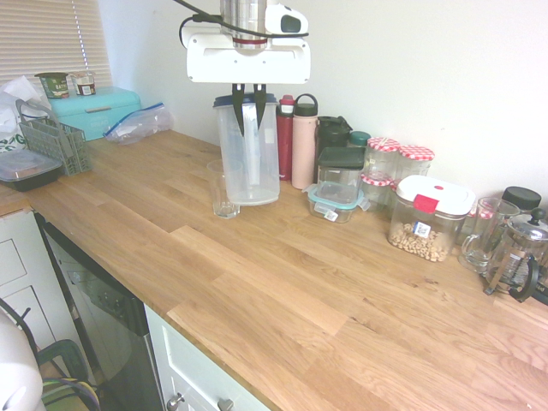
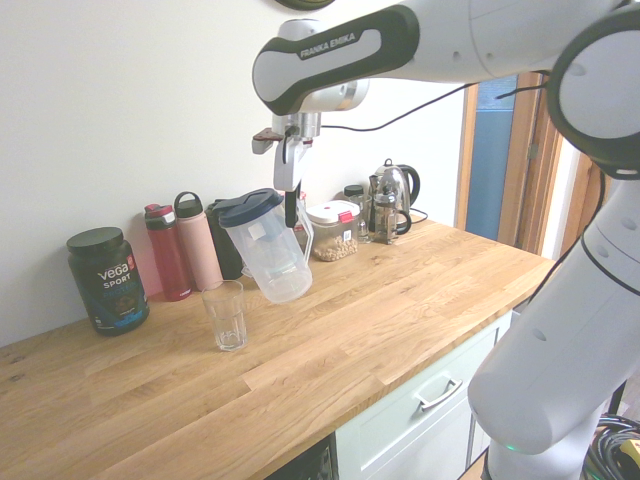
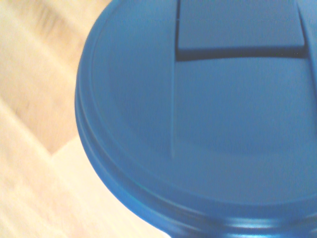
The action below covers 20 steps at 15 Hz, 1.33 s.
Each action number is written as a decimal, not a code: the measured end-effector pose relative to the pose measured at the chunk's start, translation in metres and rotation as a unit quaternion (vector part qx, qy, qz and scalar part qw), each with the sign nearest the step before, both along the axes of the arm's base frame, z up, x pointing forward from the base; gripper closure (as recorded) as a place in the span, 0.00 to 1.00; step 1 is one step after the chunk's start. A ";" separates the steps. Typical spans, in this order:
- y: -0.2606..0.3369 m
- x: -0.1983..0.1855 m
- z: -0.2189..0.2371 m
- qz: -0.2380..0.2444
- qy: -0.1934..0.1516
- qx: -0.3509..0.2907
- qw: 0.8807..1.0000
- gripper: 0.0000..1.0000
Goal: Pour me some water
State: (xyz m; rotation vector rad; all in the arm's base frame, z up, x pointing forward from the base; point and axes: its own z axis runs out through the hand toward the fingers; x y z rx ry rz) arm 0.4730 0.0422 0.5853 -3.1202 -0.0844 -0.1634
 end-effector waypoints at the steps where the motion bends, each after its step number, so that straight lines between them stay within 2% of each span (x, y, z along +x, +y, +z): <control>1: 0.006 0.009 -0.001 0.022 0.012 -0.020 0.999 1.00; 5: 0.026 0.034 -0.024 0.103 0.049 -0.106 0.988 1.00; 8: 0.039 0.040 -0.040 0.163 0.065 -0.176 0.969 1.00; 10: 0.046 0.041 -0.042 0.201 0.068 -0.222 0.952 1.00; 12: 0.051 0.042 -0.042 0.219 0.066 -0.246 0.942 1.00; 17: 0.060 0.040 -0.041 0.233 0.063 -0.259 0.935 1.00; 20: 0.060 0.039 -0.041 0.232 0.063 -0.253 0.937 1.00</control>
